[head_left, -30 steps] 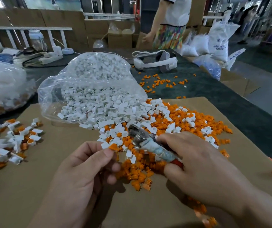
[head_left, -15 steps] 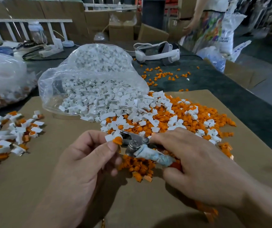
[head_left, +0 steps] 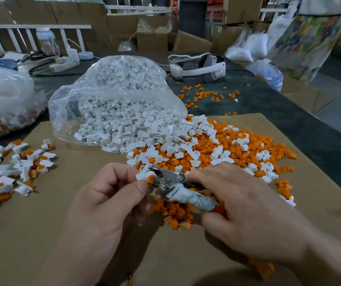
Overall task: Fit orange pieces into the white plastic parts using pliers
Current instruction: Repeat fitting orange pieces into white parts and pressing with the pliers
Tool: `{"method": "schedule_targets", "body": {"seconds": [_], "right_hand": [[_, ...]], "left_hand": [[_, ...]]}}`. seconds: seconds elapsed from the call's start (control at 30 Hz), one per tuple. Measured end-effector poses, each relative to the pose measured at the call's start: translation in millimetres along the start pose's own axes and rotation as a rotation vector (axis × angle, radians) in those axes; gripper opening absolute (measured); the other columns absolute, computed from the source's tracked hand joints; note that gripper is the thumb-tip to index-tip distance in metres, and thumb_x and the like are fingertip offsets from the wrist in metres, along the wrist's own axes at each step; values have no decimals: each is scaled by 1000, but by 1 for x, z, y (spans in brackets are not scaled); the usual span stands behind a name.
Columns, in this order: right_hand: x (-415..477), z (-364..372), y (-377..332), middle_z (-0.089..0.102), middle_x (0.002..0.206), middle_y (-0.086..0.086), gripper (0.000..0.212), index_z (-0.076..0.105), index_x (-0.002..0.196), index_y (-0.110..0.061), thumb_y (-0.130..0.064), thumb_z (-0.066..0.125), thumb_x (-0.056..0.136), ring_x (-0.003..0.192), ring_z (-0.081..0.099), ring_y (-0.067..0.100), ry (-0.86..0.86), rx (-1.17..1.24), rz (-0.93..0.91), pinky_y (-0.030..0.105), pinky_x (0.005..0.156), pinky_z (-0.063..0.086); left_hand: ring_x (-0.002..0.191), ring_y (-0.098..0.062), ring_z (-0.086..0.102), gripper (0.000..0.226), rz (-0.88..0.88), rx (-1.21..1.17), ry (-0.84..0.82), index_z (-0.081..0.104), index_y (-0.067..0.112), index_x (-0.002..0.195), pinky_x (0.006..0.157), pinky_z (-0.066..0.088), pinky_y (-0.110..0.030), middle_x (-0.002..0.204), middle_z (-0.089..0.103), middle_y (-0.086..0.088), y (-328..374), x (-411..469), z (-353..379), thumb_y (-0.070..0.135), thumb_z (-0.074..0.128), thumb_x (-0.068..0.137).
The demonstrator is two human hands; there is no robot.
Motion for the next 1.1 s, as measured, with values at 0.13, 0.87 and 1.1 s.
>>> {"method": "schedule_targets", "body": {"seconds": [0.13, 0.87, 1.1], "right_hand": [[1, 1, 0, 47, 108, -24, 51, 37, 126, -45, -54, 28, 76, 102, 41, 4, -10, -17, -2, 19, 87, 39], [4, -4, -6, 49, 75, -15, 37, 50, 86, -33, -59, 23, 82, 73, 48, 6, -2, -86, 10, 20, 64, 39], [4, -3, -5, 49, 72, -13, 34, 51, 84, -32, -57, 27, 84, 70, 48, 7, 1, -76, 23, 21, 61, 38]], "left_hand": [[43, -9, 54, 15, 17, 21, 5, 68, 20, 63, 38, 41, -15, 52, 57, -10, 6, 0, 1, 22, 81, 56], [42, -10, 54, 4, 46, 49, 58, 68, 20, 62, 37, 41, -15, 52, 58, -6, 6, 0, 1, 20, 66, 65], [44, -13, 56, 4, 54, 49, 48, 69, 21, 65, 40, 44, -17, 53, 59, -6, 2, 1, -1, 25, 70, 63]]}}
Point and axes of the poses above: each hand's wrist, its own x-axis towards the middle knuckle, its own z-axis out of the palm, y = z × x, the point moved 9 cm from there along x, towards the middle knuckle
